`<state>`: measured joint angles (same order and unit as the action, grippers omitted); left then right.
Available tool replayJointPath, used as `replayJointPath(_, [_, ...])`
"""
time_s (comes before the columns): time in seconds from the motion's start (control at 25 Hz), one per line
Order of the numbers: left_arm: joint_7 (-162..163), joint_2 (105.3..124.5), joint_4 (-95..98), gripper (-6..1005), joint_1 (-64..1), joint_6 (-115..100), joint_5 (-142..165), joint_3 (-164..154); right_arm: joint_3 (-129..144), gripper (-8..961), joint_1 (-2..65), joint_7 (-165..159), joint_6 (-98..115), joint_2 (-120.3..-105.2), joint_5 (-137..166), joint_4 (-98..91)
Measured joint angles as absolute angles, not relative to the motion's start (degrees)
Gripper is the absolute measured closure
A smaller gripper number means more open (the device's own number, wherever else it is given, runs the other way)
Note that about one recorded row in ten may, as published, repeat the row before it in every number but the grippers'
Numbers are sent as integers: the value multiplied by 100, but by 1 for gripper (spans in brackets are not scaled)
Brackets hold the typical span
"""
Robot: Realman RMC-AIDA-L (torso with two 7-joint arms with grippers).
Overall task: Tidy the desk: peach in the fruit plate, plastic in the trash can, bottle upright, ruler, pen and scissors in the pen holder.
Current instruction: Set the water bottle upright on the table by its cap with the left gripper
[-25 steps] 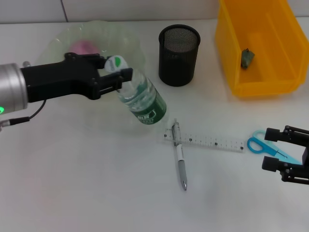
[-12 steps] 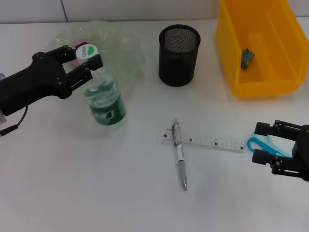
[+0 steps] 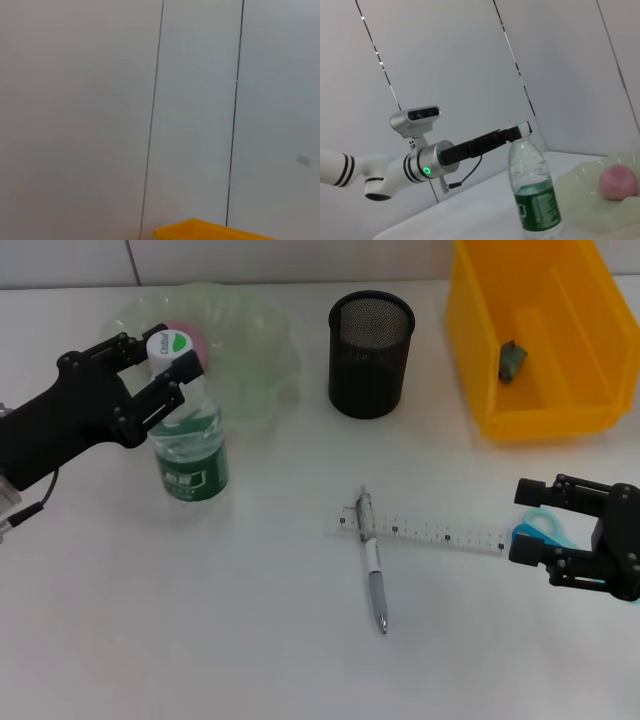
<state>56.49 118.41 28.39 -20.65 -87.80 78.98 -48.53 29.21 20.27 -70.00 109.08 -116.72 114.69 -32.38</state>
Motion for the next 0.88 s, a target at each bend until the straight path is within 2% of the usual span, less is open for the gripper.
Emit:
replayJointPath(0.8, [4394,11874,1483,559,-2496,-8755,7670,-4533,2969,204,2109,-6973,10764,-11754,11470,-3110])
replayJointPath(0.88, [4393,11876,1394,535,-2499,-8754,7663,-4527,2970,204,2119,-6972,10746,-11757,11469,-3106])
